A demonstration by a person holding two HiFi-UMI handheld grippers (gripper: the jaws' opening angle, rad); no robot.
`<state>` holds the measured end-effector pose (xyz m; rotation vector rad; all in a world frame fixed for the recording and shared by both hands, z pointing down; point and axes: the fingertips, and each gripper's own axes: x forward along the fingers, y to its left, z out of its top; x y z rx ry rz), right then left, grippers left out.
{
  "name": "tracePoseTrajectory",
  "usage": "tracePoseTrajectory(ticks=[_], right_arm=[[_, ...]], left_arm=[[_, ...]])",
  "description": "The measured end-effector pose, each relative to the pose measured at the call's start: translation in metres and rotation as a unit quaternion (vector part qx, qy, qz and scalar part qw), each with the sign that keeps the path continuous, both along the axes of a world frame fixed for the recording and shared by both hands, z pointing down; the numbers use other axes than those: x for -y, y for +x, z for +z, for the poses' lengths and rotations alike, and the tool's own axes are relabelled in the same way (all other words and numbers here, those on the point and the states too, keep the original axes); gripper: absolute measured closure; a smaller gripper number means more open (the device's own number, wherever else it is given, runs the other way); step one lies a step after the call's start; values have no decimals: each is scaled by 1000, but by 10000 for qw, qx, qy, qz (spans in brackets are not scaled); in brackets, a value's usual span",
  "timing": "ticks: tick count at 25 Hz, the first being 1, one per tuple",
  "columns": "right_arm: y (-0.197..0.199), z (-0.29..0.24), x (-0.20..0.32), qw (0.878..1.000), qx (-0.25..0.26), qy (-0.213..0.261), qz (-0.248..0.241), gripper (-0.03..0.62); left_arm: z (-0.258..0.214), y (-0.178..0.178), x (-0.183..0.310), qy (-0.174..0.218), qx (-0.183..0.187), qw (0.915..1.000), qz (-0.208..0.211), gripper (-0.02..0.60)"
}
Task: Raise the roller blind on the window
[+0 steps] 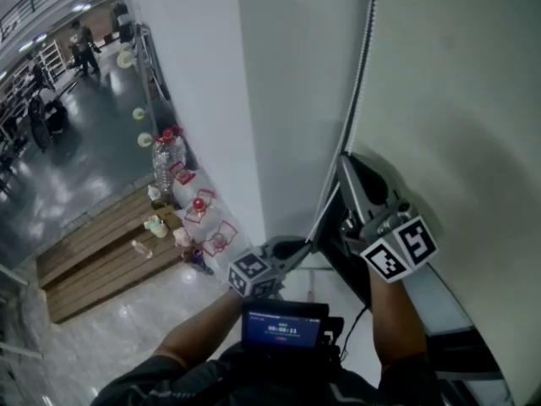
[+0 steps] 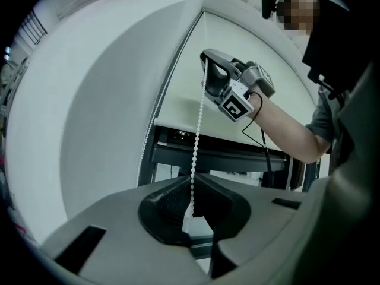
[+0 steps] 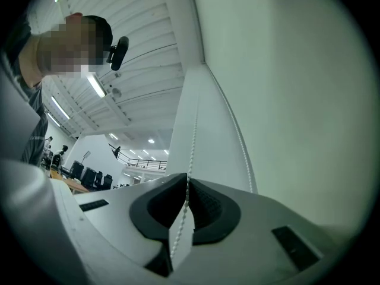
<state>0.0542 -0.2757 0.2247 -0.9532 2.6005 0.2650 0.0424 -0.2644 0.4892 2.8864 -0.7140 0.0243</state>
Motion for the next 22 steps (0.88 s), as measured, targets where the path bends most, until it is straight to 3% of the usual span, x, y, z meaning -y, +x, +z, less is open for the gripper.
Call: tracePoseTrajectory(ticks=[3, 5, 10, 22], right_arm=[[0, 2, -4, 10000, -55, 57, 10, 580], [2, 3, -7, 10000, -19, 88, 16, 580], [-1, 5, -12, 9999, 40, 104, -66, 580], [-16, 67, -15, 9994, -84, -282, -182, 580]], left_arm=[[7, -14, 3, -129, 77, 9997, -166, 550], [0, -19, 1, -135, -10, 9996, -239, 511], [-25, -43, -2, -95, -213, 9986, -470, 486], [-207, -44, -12, 835, -1260, 9883, -221, 488]])
